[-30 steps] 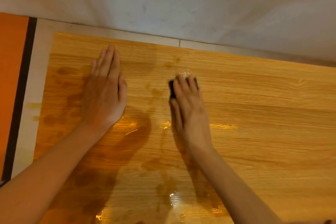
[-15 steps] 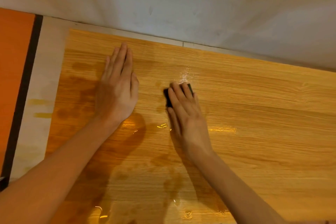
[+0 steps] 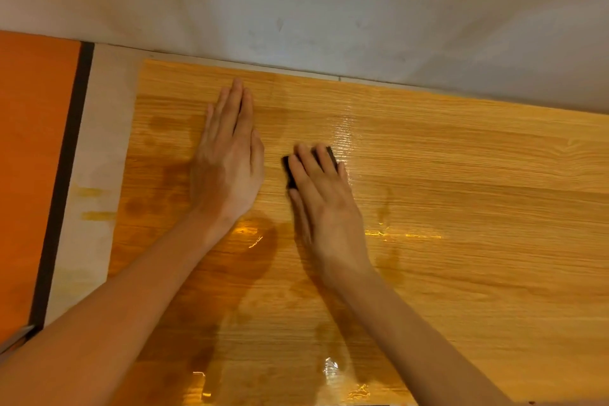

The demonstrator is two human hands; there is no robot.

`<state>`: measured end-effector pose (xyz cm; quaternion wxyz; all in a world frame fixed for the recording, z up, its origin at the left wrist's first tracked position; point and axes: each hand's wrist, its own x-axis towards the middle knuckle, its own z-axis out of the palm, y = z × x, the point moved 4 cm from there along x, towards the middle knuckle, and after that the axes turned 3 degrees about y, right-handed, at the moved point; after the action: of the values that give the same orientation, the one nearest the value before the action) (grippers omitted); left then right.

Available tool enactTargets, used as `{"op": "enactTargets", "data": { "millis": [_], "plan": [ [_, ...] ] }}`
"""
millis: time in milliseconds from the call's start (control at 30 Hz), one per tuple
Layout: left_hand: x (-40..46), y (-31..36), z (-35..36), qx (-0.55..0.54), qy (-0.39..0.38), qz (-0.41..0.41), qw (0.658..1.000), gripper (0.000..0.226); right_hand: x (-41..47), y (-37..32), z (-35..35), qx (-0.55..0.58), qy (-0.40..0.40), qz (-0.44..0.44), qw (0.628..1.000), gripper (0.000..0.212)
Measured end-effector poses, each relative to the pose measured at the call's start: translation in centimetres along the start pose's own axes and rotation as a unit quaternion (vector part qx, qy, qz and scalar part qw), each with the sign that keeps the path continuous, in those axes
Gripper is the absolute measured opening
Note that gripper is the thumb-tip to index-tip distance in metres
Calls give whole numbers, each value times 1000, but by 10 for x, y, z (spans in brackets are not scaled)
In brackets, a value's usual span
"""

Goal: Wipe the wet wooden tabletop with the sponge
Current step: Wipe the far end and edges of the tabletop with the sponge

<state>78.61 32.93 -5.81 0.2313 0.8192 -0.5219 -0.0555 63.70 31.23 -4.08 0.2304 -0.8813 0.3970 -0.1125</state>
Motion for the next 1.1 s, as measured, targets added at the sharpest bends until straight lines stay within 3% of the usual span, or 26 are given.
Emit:
{"op": "enactTargets", "data": {
  "millis": [200, 367, 500, 600, 700, 800, 900, 1000, 1100],
  "plan": [
    [-1, 1, 0, 11, 3, -1, 1000, 49, 121, 1, 7, -36, 21, 38, 998, 44],
    [-2, 2, 1, 5, 10, 3, 1000, 48, 90, 27, -12, -30, -9, -19, 999, 43],
    [-1, 2, 3, 1, 13, 6, 1000, 48, 24, 109, -67, -25, 59, 125, 990, 42],
    [-1, 2, 3, 2, 15, 5, 1000, 48, 5, 118, -76, -50, 109, 227, 967, 43],
    [-2, 0, 3, 4, 12, 6, 1000, 49, 17, 60, -41, -59, 117, 159, 979, 42],
    [-1, -4, 4, 6, 8, 2, 1000, 51, 21, 1, 2, -43, 49, 27, 998, 41],
    [1, -7, 5, -6, -2, 3, 1000, 51, 5, 18, -8, -54, -8, -44, 998, 42],
    [-6, -9, 0, -30, -18, 5, 999, 53, -24, 84, -53, -28, 46, 64, 997, 42],
    [-32, -8, -10, -28, -26, -5, 999, 53, -39, 124, -80, 1, 116, 210, 971, 41]
  ]
}}
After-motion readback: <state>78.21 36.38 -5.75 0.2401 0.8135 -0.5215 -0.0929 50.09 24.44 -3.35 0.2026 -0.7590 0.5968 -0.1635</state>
